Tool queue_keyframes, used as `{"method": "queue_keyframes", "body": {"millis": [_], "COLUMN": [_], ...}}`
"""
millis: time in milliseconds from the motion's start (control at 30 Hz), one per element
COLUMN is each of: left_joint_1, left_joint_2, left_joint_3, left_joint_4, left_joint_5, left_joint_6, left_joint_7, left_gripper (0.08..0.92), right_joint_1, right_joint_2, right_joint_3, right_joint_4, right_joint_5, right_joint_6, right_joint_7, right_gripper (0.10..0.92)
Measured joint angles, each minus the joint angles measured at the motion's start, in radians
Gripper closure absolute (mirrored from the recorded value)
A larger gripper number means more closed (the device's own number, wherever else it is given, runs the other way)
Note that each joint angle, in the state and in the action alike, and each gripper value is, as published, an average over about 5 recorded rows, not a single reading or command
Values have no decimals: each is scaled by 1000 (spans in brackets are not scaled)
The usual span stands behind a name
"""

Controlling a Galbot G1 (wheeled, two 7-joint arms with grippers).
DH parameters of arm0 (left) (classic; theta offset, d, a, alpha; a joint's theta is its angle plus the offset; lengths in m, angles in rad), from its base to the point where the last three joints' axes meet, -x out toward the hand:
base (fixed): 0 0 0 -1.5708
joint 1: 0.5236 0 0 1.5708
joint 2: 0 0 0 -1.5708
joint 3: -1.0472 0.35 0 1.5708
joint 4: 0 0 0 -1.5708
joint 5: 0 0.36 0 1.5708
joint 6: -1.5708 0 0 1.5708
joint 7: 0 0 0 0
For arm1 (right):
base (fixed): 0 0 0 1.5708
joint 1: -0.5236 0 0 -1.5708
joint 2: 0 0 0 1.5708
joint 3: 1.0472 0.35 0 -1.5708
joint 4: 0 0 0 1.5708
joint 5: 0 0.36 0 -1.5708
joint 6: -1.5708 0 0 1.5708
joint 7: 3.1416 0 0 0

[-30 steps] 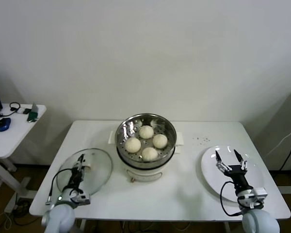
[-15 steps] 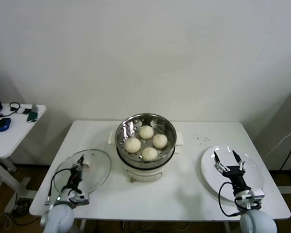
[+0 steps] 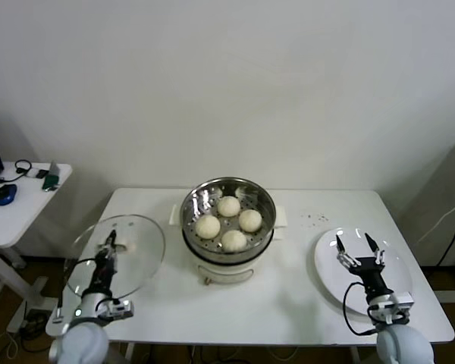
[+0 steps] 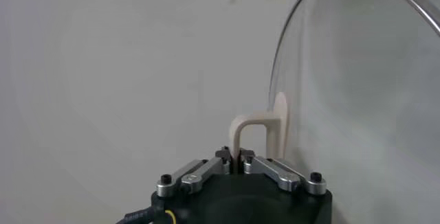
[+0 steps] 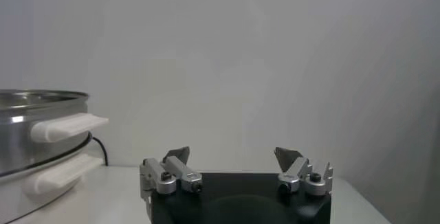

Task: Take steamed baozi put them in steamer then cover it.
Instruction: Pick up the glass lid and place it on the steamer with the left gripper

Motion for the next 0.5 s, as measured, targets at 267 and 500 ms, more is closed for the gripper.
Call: {"method": "queue_keyframes", "body": {"millis": [267,500], "left_joint_1": [51,24], "left_joint_2": [57,131], "left_joint_3": [15,95], "left_joint_4": [-183,-294], "left_joint_5": [37,45], "left_joint_6": [118,223], "left_joint_7": [46,108], "left_gripper": [853,853], "right_joint_1": [19,42], "right_joint_2": [-21,-43], "right_joint_3": [-19,-37], "right_joint_4": [-17,-36], "right_joint_5": [-5,-12], "right_joint_6": [-1,-1], "right_joint_7": [3,6], "right_gripper": [203,203]}}
